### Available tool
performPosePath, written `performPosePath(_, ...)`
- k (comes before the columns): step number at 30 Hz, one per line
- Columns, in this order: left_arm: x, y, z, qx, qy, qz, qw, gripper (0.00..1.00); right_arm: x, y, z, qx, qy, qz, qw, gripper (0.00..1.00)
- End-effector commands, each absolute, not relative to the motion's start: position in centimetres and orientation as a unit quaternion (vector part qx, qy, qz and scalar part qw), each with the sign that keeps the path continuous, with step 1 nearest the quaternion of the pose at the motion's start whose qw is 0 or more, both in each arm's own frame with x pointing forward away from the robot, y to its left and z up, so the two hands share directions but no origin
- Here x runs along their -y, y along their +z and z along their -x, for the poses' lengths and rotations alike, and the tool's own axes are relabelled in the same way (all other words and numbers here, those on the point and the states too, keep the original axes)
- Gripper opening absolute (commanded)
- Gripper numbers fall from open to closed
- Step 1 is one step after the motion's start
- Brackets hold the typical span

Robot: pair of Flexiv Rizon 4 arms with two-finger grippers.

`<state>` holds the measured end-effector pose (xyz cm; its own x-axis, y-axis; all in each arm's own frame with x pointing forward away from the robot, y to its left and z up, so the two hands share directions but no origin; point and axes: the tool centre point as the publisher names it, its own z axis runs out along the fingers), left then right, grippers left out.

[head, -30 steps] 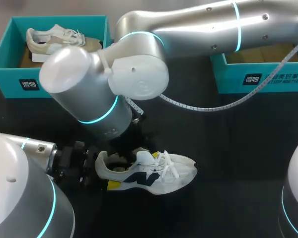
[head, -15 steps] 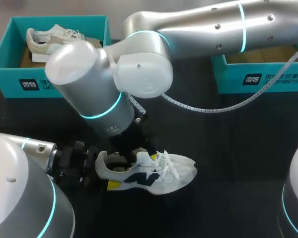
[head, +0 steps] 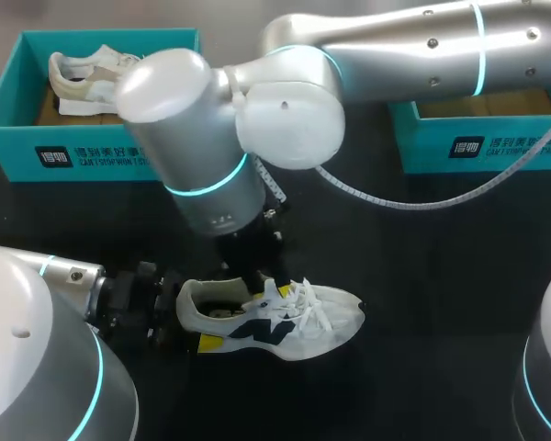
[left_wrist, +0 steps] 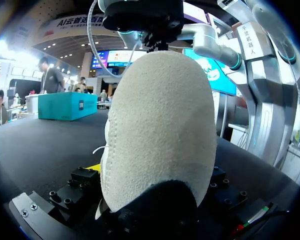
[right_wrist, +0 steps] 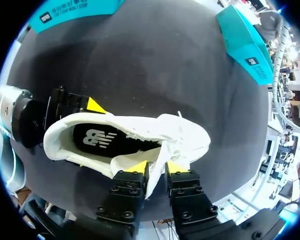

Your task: Take the shoe out of the shoebox, open the shoe tongue, remove and reinsert the insole, then place the shoe into the shoebox

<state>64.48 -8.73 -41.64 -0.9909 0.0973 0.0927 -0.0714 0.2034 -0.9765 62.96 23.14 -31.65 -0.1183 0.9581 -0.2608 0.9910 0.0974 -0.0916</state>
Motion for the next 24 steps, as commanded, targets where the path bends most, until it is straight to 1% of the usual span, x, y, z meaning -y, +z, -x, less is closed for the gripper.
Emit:
performPosePath(1, 8.9, -41.9, -64.6, 0.773, 0.631, 0.008, 0.066, 0.0, -22.1, -31.5, -62.9, -0.608, -0.107, -0.783, 0.08, 0.14)
performPosePath(4, 8.9, -41.9, -64.6, 0.773, 0.631, 0.008, 0.066, 0.0, -21.5, -31.1, -63.1, -0.617, -0.113, -0.774, 0.078, 0.09)
performPosePath(7, 8.9, -41.9, -64.6, 0.773, 0.631, 0.008, 0.066, 0.0, -21.0, -30.8, -63.3, -0.635, -0.114, -0.761, 0.074, 0.07)
performPosePath(10, 8.9, -41.9, -64.6, 0.773, 0.631, 0.008, 0.066, 0.0, -20.4, -30.5, -63.5, -0.654, -0.102, -0.746, 0.067, 0.0)
performPosePath(24, 8.9, -41.9, -64.6, 0.773, 0.631, 0.008, 0.066, 0.0, -18.2, -31.0, -63.2, -0.701, -0.05, -0.711, 0.024, 0.0)
